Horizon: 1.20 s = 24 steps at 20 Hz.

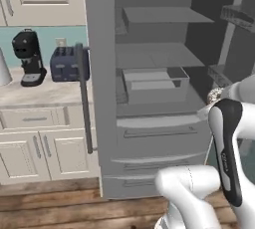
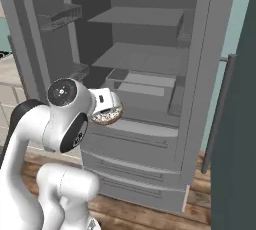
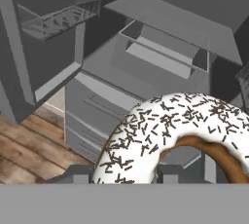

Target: Take the cake and donut from the fridge and place them on the empty tray on the dining counter.

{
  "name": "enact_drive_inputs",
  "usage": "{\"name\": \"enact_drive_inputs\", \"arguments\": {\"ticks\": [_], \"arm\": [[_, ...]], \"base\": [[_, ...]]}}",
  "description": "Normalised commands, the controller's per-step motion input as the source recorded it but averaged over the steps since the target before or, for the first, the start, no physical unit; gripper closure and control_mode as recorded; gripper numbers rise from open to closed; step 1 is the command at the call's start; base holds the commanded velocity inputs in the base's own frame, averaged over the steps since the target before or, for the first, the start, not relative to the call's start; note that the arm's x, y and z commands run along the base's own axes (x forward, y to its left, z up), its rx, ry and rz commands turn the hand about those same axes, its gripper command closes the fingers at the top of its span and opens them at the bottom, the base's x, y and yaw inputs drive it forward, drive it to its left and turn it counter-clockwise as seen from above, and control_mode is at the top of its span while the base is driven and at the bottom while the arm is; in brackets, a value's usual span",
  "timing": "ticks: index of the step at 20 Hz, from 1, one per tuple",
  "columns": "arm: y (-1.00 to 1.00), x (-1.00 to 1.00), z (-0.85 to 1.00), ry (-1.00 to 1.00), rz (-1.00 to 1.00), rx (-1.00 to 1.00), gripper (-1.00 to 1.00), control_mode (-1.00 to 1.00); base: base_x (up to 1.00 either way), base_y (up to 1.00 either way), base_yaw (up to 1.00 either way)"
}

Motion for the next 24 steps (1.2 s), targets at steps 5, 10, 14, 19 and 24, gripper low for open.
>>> {"name": "enact_drive_inputs", "arguments": {"ticks": [5, 10, 14, 19, 24], "arm": [[0.00, 0.00, 0.00, 0.00, 0.00, 0.00, 1.00, 1.00], [0.00, 0.00, 0.00, 0.00, 0.00, 0.00, 1.00, 1.00], [0.00, 0.00, 0.00, 0.00, 0.00, 0.00, 1.00, 1.00], [0.00, 0.00, 0.00, 0.00, 0.00, 0.00, 1.00, 1.00], [0.00, 0.00, 0.00, 0.00, 0.00, 0.00, 1.00, 1.00]], "base": [[-1.00, 0.00, 0.00], [-1.00, 0.02, 0.00], [-1.00, 0.09, 0.00], [-1.00, 0.20, 0.00], [-1.00, 0.34, 0.00]]}}
